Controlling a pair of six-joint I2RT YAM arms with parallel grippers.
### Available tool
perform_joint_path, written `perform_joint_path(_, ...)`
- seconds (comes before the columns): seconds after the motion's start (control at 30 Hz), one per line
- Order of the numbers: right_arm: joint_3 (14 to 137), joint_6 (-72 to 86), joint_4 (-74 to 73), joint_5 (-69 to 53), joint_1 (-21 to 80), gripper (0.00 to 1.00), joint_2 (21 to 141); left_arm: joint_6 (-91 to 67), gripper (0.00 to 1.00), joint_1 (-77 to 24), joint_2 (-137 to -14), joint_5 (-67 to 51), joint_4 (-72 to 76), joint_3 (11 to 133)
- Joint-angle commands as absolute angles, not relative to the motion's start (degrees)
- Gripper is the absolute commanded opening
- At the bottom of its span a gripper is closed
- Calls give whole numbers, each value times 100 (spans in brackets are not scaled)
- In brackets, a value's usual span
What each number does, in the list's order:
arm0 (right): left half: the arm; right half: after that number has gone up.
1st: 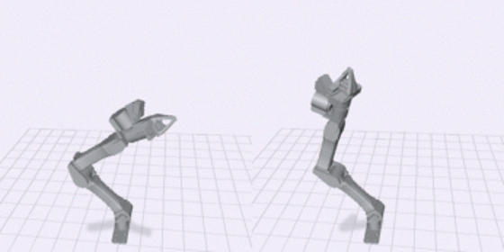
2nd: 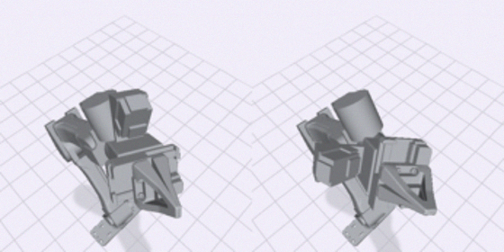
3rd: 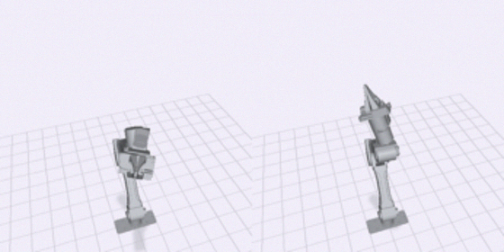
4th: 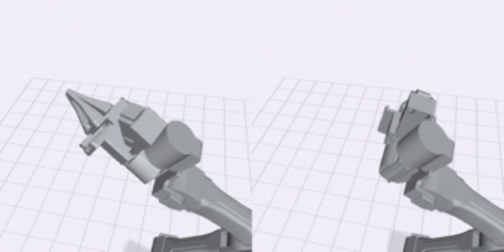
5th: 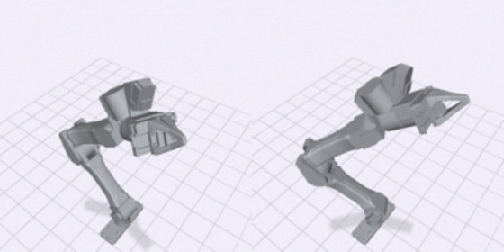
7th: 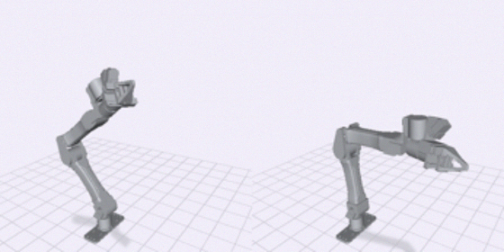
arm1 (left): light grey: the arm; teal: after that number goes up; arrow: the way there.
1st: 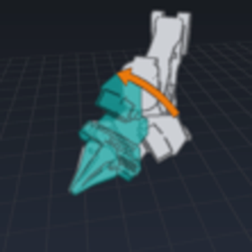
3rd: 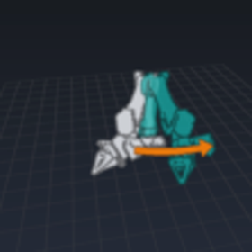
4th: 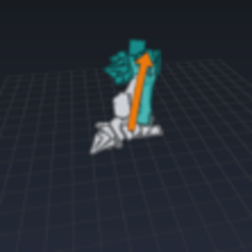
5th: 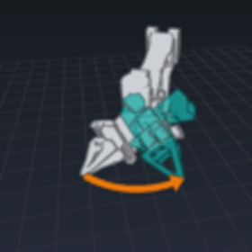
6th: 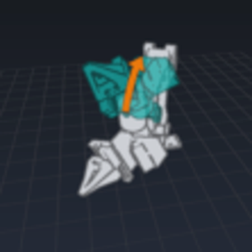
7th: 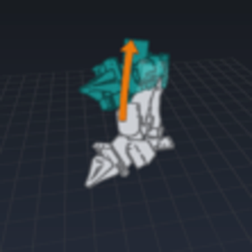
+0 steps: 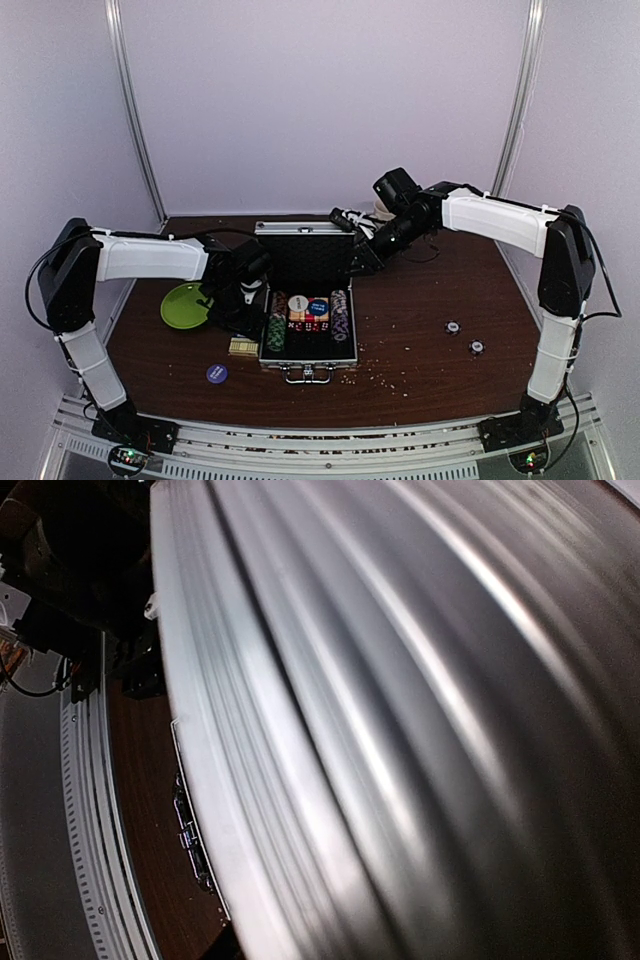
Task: Pack up texas hold em set
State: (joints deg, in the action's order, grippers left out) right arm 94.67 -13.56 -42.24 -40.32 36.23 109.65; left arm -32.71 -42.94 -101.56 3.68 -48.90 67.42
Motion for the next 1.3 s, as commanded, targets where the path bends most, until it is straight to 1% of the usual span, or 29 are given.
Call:
perform_joint_path(0.0,9462,-1294,-4580,-3943,3647,38,11319,-3293,78,-4245,-10375,79,-4544,6914)
perform_joint_path(0.23,9475,-1299,-4601,-3964,3647,38,11373,-3249,78,-4238,-10648,-89,-4277,7004)
perform_joint_path(0.4,9482,-1301,-4609,-3973,3647,38,11382,-3179,80,-4236,-10672,-591,-3700,6896)
perform_joint_path(0.57,9488,-1301,-4627,-3970,3648,38,11383,-3229,80,-4236,-10968,-311,-3949,7030)
perform_joint_path(0.67,9492,-1302,-4634,-3972,3647,38,11375,-3300,77,-4237,-11026,-57,-4148,6996)
perform_joint_path(0.73,9492,-1301,-4649,-3971,3647,38,11371,-3295,72,-4236,-10951,17,-4196,6899)
perform_joint_path(0.83,9501,-1301,-4650,-3971,3647,38,11364,-3263,62,-4236,-10615,98,-4235,6686)
perform_joint_path(0.93,9506,-1316,-4660,-3964,3647,38,11356,-3073,58,-4236,-10158,254,-4352,6459)
perform_joint_path(1.07,9526,-1327,-4683,-3959,3647,38,11355,-2225,56,-4236,-9408,229,-4351,6203)
perform_joint_path(1.17,9545,-1332,-4700,-3963,3647,38,11364,-1279,54,-4246,-9032,-5,-4453,6286)
perform_joint_path(1.27,9544,-1345,-4711,-3955,3647,38,11356,-181,54,-4245,-8847,-777,-4566,6594)
